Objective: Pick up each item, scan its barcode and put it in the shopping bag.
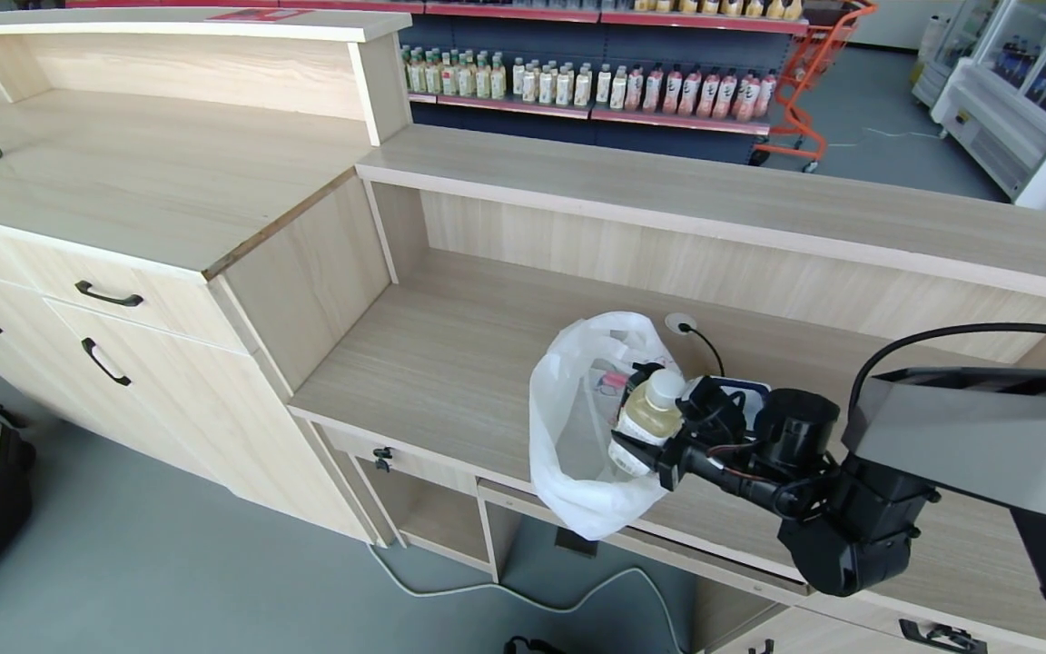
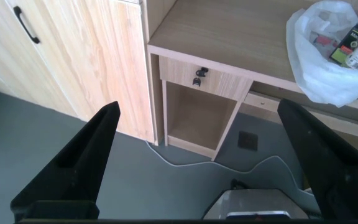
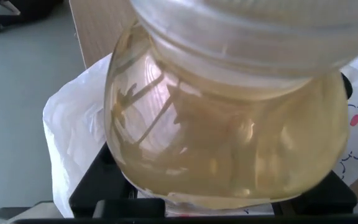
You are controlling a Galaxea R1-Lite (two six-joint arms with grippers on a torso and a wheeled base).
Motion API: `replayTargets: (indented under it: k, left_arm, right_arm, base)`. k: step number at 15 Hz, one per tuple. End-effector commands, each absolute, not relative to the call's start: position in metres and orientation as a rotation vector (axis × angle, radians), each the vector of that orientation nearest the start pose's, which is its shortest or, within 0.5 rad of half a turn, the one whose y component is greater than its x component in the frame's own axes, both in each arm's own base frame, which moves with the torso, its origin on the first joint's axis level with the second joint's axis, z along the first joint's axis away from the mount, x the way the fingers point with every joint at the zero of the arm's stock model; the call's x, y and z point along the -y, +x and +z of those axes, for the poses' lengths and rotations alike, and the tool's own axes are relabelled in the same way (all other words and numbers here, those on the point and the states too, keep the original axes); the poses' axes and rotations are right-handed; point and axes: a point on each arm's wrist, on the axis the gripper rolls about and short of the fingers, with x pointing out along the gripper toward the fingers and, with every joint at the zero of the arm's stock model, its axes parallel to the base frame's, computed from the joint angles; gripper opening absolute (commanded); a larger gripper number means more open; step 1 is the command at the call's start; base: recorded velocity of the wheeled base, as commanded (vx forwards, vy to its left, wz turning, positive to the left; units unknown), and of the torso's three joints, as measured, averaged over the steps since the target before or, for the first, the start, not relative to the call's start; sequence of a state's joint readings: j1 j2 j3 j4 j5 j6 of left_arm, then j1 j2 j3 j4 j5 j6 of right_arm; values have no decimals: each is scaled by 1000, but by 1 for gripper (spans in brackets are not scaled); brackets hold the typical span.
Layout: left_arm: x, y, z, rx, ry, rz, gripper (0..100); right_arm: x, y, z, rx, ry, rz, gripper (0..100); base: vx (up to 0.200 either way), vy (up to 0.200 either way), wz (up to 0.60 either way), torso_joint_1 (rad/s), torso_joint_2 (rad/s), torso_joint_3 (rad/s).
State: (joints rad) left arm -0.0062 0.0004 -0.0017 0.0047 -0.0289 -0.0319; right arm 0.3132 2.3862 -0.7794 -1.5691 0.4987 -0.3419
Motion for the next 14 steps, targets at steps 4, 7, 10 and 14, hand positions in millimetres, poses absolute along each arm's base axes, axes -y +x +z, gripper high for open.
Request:
replayTargets:
  k: [4, 7, 10, 14]
  left_arm:
    - [1, -23, 75, -4, -32, -35, 100]
    - [1, -23, 75, -4, -32, -35, 100]
    - [1, -23, 75, -4, -32, -35, 100]
    - [1, -23, 75, -4, -32, -35, 100]
  right_arm:
    - [-131, 368, 12, 77, -319, 815, 0]
    - [-131, 368, 6, 64, -319, 817, 0]
    - [-130, 368, -2, 41, -318, 818, 0]
    - [-130, 369, -6, 33, -321, 820, 100]
  base:
    - [0, 0, 0, 0, 0, 0]
    - [0, 0, 0, 0, 0, 0]
    - [0, 0, 0, 0, 0, 0]
    - [0, 0, 0, 0, 0, 0]
